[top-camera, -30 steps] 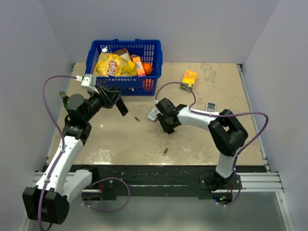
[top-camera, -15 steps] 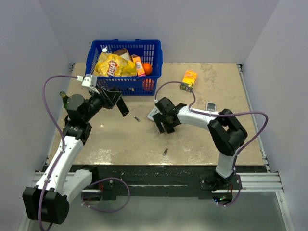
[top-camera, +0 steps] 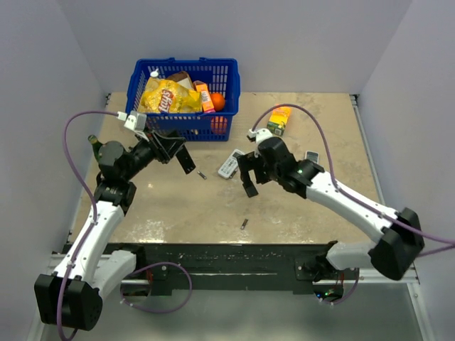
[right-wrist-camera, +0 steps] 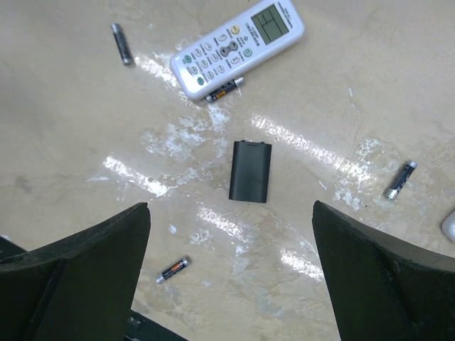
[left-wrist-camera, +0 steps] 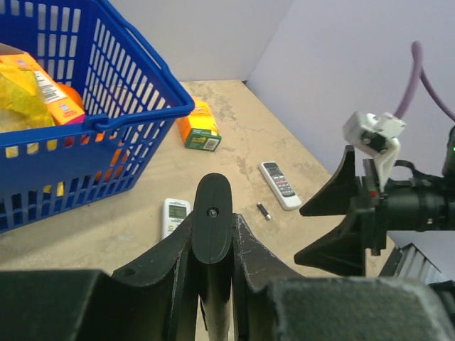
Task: Load the batteries into the remote control
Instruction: Place the battery cover at the center of the board, then pick up the battery from the center of the board.
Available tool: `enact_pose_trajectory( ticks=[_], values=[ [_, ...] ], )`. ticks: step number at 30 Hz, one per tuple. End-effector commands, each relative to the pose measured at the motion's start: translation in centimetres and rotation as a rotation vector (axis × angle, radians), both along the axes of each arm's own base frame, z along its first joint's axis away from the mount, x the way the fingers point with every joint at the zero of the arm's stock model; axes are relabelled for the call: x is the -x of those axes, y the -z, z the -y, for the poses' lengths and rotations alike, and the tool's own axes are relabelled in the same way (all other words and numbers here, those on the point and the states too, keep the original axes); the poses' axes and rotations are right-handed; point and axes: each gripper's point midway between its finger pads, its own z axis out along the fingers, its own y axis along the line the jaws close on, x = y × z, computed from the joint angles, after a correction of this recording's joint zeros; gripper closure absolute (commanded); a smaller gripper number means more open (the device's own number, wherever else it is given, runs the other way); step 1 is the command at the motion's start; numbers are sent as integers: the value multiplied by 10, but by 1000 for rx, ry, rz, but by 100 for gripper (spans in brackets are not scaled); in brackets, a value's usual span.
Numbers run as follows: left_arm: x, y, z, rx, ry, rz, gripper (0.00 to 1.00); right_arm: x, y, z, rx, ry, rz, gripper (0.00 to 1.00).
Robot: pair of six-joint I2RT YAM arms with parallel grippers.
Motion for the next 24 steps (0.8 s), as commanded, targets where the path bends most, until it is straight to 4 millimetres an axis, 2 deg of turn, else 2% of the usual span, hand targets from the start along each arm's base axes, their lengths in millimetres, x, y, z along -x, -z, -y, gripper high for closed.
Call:
enact_pose_trajectory(
  ticks=[1,5,12,18,24],
  values=[
    [9,-15,11,27,87,65,100,20,-32,6,-156,-4,73,2],
    [11,-16,13,32,104,67,100,31,-42,16,-193,-5,115,2],
    [11,-15,13,31,105,61,100,49,-13,32,-39,-40,-10,2],
    [10,-14,13,26,101,58,100,42,-5,25,-17,-24,-54,4],
    [11,-15,12,24,100,65,100,34,7,34,45,65,-84,8]
  ],
)
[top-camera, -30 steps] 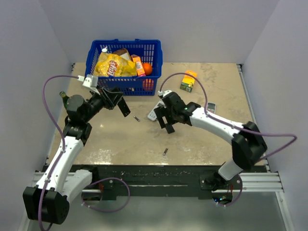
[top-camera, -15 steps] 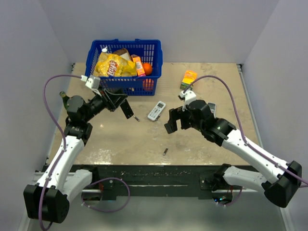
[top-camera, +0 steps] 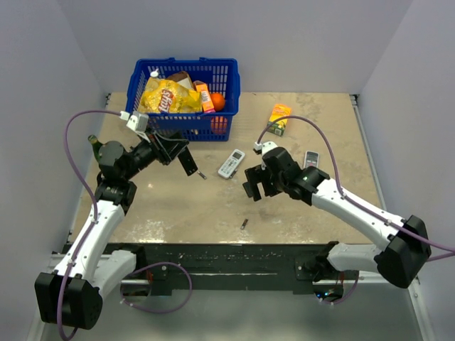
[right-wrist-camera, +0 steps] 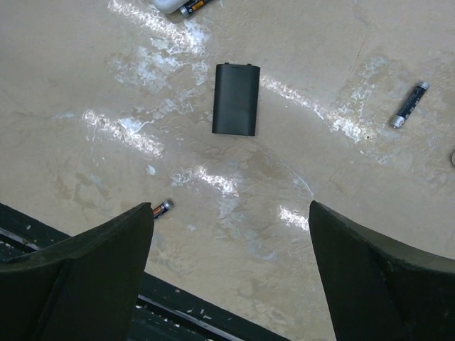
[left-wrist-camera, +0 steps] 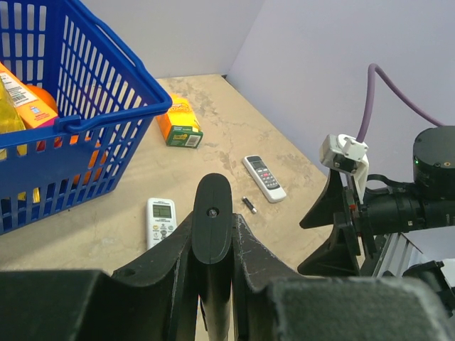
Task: Load the batteries into the remote control
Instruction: Pick up the battery from the center of the board.
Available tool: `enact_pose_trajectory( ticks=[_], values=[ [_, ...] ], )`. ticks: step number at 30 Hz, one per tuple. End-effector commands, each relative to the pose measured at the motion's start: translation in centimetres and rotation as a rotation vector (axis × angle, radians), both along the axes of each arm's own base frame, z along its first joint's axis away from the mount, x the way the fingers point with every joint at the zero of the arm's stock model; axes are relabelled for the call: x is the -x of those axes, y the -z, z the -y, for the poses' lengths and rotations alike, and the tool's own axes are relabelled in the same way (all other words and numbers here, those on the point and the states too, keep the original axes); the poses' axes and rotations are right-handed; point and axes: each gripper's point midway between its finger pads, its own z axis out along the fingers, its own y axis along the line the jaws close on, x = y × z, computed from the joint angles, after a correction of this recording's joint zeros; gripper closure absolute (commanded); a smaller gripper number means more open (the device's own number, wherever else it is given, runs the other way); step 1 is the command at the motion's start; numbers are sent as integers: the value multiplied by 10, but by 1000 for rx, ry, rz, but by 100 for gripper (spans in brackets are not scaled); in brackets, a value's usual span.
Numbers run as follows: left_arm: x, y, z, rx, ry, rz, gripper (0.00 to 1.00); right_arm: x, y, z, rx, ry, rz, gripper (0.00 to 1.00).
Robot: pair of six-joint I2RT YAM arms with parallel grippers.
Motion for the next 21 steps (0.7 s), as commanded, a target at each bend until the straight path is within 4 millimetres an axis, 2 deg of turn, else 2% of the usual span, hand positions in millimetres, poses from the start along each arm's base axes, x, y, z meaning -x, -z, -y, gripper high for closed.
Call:
enact_pose_trajectory(
  ticks=[1,10,17,21],
  values=[
    [2,-13,1,13,11,49,100,-12,-13,-1,5,67,13,9],
    [2,-14,1,8,8,56,100,-15,2,-7,-1,64,-7,14],
    [3,-13,2,9,15,52,100,-14,1,-13,-34,44,-3,17],
    [3,-13,2,11,20,52,100,-11,8,-17,-41,26,-31,19]
  ],
)
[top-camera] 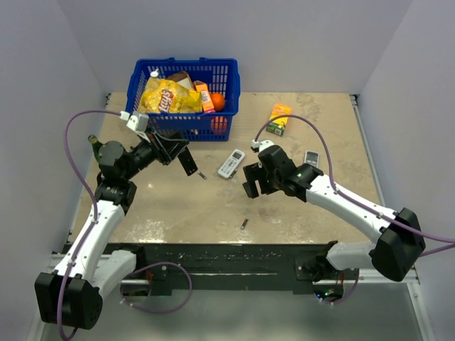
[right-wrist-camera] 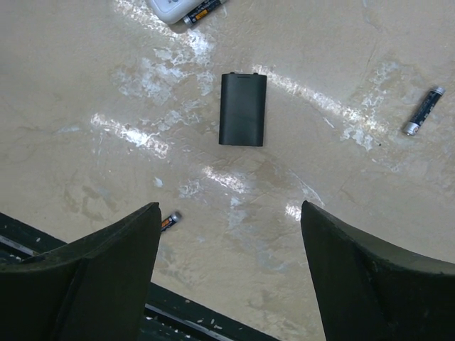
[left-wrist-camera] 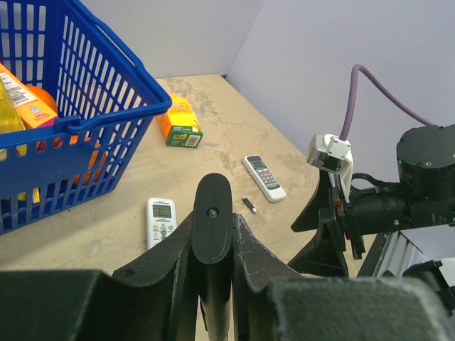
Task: Load the batteries into the remote control
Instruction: Pick up the battery from the center of the board.
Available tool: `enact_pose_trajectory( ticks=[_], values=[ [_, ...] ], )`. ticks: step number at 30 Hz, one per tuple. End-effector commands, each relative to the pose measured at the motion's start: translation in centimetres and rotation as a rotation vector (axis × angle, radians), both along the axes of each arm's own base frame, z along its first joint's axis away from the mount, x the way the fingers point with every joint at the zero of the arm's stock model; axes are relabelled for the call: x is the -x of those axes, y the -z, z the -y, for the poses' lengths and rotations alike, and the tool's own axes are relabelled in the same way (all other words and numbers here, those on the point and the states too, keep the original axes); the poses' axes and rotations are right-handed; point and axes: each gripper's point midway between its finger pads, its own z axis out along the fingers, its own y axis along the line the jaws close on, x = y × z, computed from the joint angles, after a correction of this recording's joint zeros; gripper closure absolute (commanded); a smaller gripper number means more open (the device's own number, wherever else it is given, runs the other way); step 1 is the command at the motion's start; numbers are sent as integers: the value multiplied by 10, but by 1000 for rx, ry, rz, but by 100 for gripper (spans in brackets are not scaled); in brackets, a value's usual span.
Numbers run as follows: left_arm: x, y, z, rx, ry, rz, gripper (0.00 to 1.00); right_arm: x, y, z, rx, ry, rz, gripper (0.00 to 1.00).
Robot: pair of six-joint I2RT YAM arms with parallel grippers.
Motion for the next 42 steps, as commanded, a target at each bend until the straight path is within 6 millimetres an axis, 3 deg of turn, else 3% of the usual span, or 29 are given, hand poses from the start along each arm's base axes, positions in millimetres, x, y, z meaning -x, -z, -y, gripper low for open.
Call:
enact_pose_trajectory(
  ticks=[1,12,16,17,19,20,22,25,26,27,28,29,30,31,32,34,35,36,37,38,42],
  values=[
    [3,-12,3,12,22,48,100,-1,0,-10,-47,-14,-8,19],
    [-4,-6,-4,-3,-30,12,100,-10,3,-30,-95,-66,1,26],
    [-26,5,-30,-40,-217,-59,100,-17,2,-45,-107,-99,-2,37],
    [-28,15,-36,-56,-253,-107,100,-20,5,-50,-109,-108,-4,39],
    [-36,16,-51,-72,-342,-125,100,-25,1,-64,-112,-132,14,43],
    [-36,20,-55,-81,-365,-141,100,-27,8,-71,-97,-144,4,43],
    [-39,18,-66,-104,-427,-134,100,-31,2,-93,-95,-189,25,44],
    [-37,34,-89,-179,-540,-190,100,-40,4,-124,-75,-235,44,45],
    [-35,37,-94,-193,-564,-194,100,-48,-5,-136,-83,-244,69,45],
    [-34,37,-101,-205,-603,-188,100,-50,8,-146,-51,-267,58,46],
    [-31,46,-104,-214,-614,-203,100,-53,12,-153,-36,-277,60,46],
    [-29,48,-106,-219,-624,-205,100,-61,2,-163,-40,-280,85,47],
    [-27,49,-109,-225,-637,-203,100,-62,5,-171,-27,-298,88,47],
    [-26,52,-110,-229,-643,-210,100,-66,22,-176,7,-301,68,48],
    [-25,52,-111,-232,-647,-205,100,-74,15,-183,9,-296,88,48],
    [-26,49,-111,-231,-649,-199,100,-79,33,-192,50,-307,79,49],
    [-26,49,-111,-231,-649,-199,100,-85,30,-198,50,-308,86,50],
    [-26,49,-109,-229,-636,-199,100,-88,33,-201,63,-310,89,50],
    [-26,48,-108,-223,-629,-193,100,-88,54,-200,105,-316,53,50],
    [-26,48,-106,-223,-621,-190,100,-95,48,-207,100,-312,69,52],
    [-26,48,-102,-217,-596,-186,100,-108,61,-212,143,-296,77,56]
  ],
)
